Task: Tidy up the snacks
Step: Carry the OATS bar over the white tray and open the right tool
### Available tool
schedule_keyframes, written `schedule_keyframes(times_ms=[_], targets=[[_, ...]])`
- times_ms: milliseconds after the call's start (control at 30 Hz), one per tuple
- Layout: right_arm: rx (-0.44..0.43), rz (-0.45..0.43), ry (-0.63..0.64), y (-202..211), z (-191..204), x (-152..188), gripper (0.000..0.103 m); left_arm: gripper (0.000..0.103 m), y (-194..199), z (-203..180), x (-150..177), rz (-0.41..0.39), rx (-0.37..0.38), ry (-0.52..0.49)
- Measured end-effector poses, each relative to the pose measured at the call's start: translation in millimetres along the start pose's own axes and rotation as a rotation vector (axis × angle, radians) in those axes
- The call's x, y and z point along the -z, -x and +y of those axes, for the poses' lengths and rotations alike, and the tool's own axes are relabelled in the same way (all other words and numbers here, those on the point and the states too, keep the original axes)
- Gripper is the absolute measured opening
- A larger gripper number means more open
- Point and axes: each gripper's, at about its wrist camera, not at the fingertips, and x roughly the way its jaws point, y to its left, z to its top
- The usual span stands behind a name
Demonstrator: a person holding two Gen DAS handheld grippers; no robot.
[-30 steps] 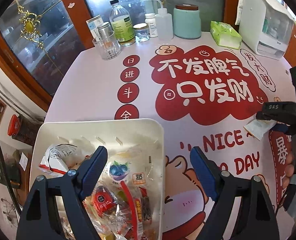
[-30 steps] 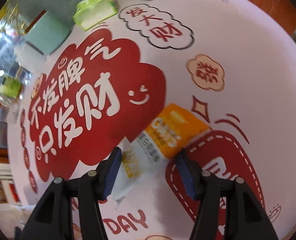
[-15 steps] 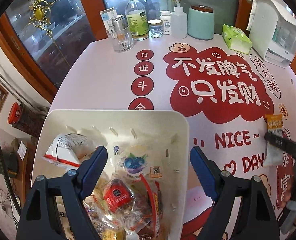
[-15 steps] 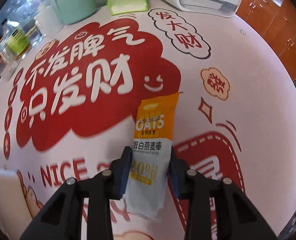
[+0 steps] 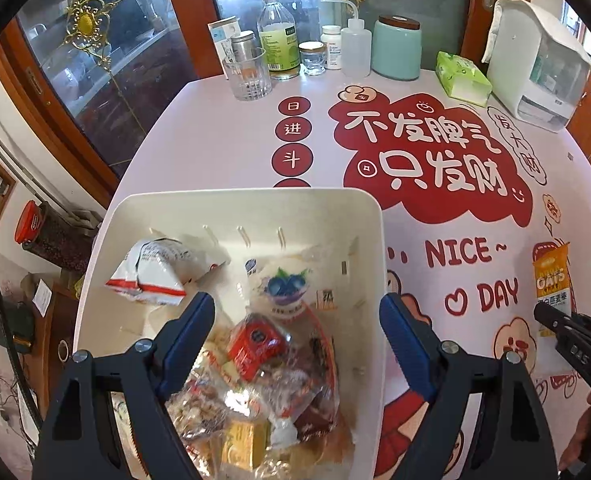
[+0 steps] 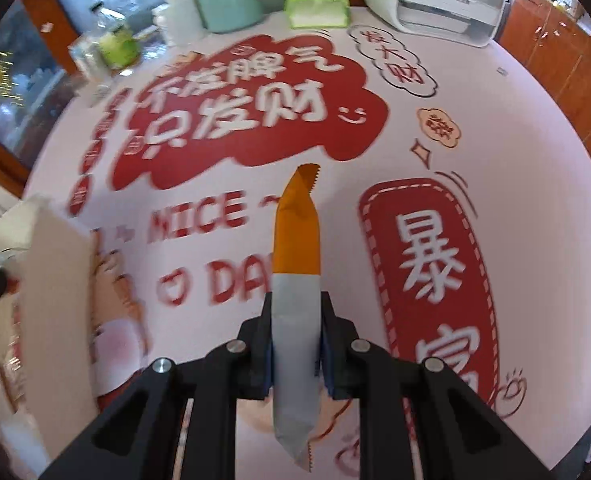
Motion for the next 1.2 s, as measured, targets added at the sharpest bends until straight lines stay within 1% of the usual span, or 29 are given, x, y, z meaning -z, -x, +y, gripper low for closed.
schedule_keyframes(times_ms=[100, 300, 533, 900, 1200], targets=[[-0.056, -0.031, 0.018, 24.2, 11.6, 7.8, 0.018, 0.084, 9.4, 5.1, 7.5, -0.002, 0.011, -0.003], [-0.199, -0.072, 0.052, 75.2, 37.5, 23.8, 0.018, 0.084, 34.7, 22.4, 24.4, -0.016, 0.034, -0.004], [-0.303, -0.085, 0.131, 111.9, 75.1, 45.4, 0.018, 0.084, 56.4, 52.9, 47.4, -0.018, 0.038, 0.013], [-0.422, -0.088, 0.255, 142.6, 146.3, 67.9, 0.019, 0.084, 75.1, 109.0, 77.1, -0.002, 0.030, 0.084], [-0.470, -0.090, 0.317, 153.9, 194.5, 79.6, 0.019, 0.084, 82.5, 130.3, 91.5, 0.004, 0.034, 0.094]])
